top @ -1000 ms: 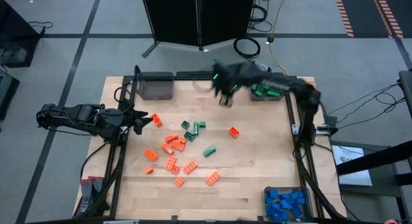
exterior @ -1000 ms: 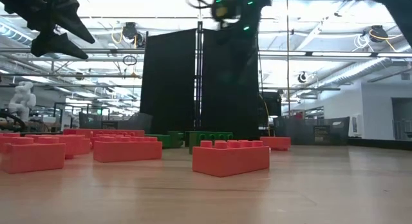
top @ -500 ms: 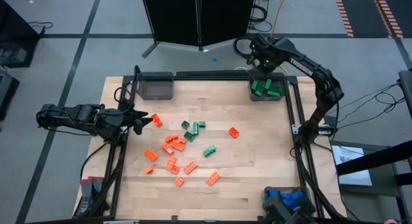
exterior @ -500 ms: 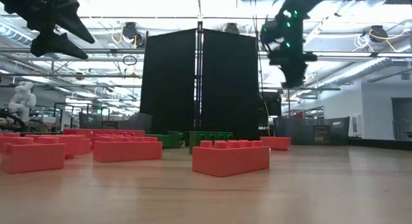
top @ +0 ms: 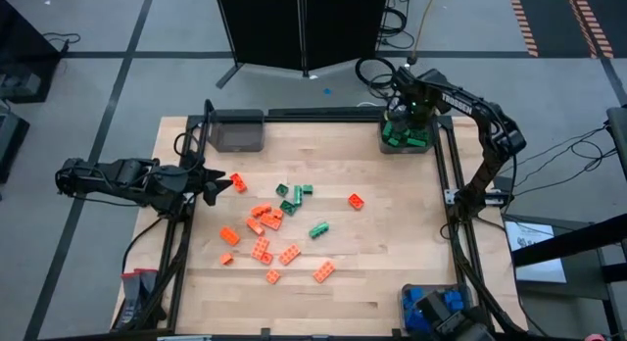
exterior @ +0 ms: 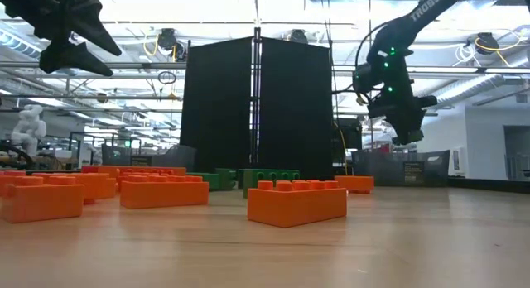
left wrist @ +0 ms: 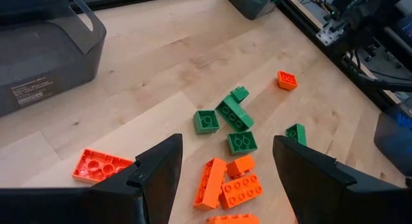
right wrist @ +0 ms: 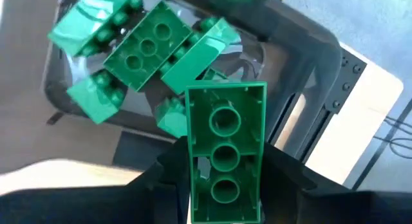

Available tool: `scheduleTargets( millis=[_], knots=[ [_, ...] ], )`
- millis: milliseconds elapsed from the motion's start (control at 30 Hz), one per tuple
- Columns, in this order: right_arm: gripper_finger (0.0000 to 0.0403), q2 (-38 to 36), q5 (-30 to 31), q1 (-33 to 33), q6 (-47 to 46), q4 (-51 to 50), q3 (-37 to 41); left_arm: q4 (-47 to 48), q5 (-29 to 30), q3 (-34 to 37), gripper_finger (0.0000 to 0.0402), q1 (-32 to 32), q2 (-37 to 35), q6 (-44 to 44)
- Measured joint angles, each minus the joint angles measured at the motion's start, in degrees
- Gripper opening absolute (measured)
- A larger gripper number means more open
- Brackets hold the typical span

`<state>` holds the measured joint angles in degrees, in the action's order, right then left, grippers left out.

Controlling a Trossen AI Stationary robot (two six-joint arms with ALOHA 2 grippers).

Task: Sort blocks
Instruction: Put the green game piece into the top right black bin

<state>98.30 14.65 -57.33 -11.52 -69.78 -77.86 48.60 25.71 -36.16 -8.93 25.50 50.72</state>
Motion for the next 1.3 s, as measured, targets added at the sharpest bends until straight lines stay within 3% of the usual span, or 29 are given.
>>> scheduleTargets(
  millis=[367,600,733,967,1167,1300],
  knots=[
    [0.0119,0.0,0.07,-2.76,-1.32,-0.02,0.79,-0.02,0.07,0.02,0.0244,0.0,0.0,0.09],
    [0.0225,0.0,0.05,-2.7,-1.32,-0.05,0.79,-0.02,0.39,0.02,0.0244,0.0,0.0,1.38],
    [0.0243,0.0,-0.23,-2.66,-1.23,-0.46,0.78,-0.02,0.39,0.02,0.0244,0.0,0.0,1.43],
    [0.0226,-3.07,-16.2,2.46,4.48,2.04,-2.25,0.0,0.67,0.02,0.0244,0.01,0.0,1.42],
    [0.0212,-7.43,-32.43,13.29,5.19,14.75,-4.25,0.02,2.16,0.02,0.0244,0.02,0.0,1.42],
    [0.021,-7.17,-30.32,24.27,6.92,26.17,-4.22,0.01,2.27,0.02,0.0244,0.0,-0.01,1.42]
  ],
)
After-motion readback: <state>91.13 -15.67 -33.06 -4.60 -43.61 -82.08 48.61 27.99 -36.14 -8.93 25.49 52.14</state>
